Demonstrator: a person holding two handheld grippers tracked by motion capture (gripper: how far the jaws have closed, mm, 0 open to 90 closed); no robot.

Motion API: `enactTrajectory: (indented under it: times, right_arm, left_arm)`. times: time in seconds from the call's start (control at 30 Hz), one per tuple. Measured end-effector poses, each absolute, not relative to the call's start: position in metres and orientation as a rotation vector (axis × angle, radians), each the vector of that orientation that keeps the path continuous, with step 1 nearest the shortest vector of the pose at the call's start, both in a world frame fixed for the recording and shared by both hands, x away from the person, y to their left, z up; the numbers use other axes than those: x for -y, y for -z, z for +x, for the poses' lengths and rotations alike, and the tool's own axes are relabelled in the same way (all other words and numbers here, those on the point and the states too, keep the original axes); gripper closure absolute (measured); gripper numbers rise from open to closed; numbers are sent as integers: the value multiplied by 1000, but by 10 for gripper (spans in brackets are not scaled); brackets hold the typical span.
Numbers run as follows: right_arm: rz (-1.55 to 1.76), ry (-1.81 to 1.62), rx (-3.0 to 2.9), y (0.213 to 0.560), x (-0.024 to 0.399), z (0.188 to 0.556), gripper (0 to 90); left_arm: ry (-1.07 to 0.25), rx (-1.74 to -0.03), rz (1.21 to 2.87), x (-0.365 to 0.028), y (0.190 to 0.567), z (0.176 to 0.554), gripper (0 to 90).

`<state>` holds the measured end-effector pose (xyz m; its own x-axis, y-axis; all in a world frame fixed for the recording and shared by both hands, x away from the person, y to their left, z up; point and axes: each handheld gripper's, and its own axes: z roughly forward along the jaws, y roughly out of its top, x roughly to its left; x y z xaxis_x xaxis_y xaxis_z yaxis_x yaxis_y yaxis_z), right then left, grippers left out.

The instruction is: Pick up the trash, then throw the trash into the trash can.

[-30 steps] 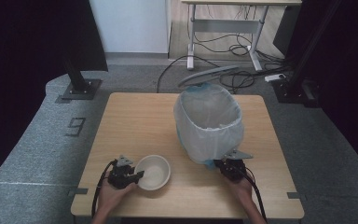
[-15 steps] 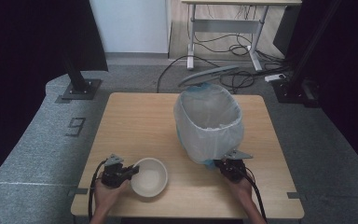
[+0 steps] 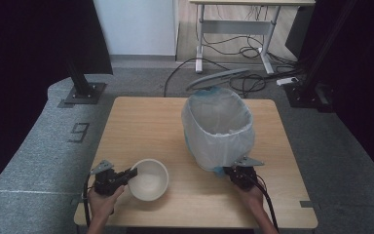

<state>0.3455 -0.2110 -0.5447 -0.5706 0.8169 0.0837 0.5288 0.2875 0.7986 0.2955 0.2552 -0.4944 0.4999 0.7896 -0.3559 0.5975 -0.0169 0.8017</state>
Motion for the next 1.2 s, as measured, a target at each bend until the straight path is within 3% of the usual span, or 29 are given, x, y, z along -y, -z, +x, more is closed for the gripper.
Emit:
enactTrajectory:
  times: [1.2]
  right_arm:
    - [1229, -1201, -2213, 546, 213, 345, 889]
  left_arm:
    - [-236, -1062, 1672, -243, 456, 290, 838]
